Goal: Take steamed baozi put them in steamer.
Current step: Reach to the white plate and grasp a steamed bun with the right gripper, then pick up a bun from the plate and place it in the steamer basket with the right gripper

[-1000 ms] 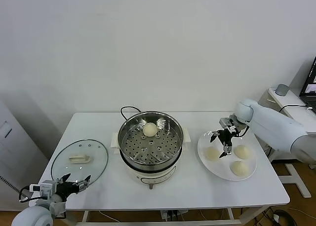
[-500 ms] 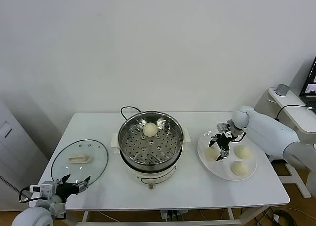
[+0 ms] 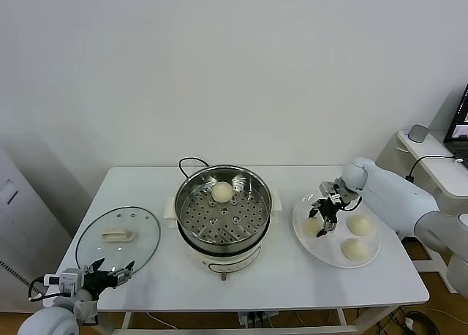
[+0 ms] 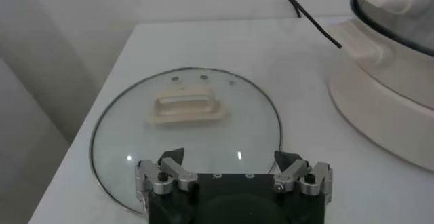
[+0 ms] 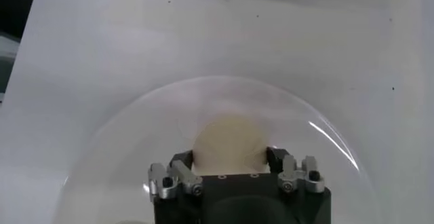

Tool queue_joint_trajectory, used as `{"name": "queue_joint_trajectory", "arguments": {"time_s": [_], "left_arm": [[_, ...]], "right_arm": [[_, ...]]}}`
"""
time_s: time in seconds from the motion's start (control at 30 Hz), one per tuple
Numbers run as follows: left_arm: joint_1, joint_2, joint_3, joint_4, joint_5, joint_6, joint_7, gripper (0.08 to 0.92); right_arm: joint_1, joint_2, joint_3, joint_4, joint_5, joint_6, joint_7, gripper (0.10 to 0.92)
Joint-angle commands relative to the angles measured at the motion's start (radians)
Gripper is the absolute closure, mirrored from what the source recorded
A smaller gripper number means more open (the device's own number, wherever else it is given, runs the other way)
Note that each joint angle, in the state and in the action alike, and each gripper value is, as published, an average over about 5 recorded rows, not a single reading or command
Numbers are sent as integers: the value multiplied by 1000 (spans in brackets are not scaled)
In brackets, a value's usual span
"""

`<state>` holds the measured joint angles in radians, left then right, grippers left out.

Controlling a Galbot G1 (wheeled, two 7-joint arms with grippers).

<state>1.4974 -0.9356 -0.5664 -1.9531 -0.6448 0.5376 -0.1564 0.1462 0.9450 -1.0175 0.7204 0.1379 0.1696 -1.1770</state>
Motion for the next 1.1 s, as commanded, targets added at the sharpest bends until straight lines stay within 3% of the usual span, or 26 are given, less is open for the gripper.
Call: {"name": "queue_joint_trajectory", "arguments": {"time_s": [0.03,0.5,0.73,1.1], "left_arm": [[-1,-6,-2,-3,3,6,-5,177],[-9,0,3,-2,4,8,-12,177],[-17,0,11,-5,4,11,-13,177],[-25,4,14,-11,4,16,-15,177]], "right_arm": [[64,-26,-71,51,45,-10,-22,406],[623,-148,-467,482,467,-243,-30,406],[767,-118,-539,593,619,-343,28,406],[718,15,-484,669,783,-457,201,406]]}}
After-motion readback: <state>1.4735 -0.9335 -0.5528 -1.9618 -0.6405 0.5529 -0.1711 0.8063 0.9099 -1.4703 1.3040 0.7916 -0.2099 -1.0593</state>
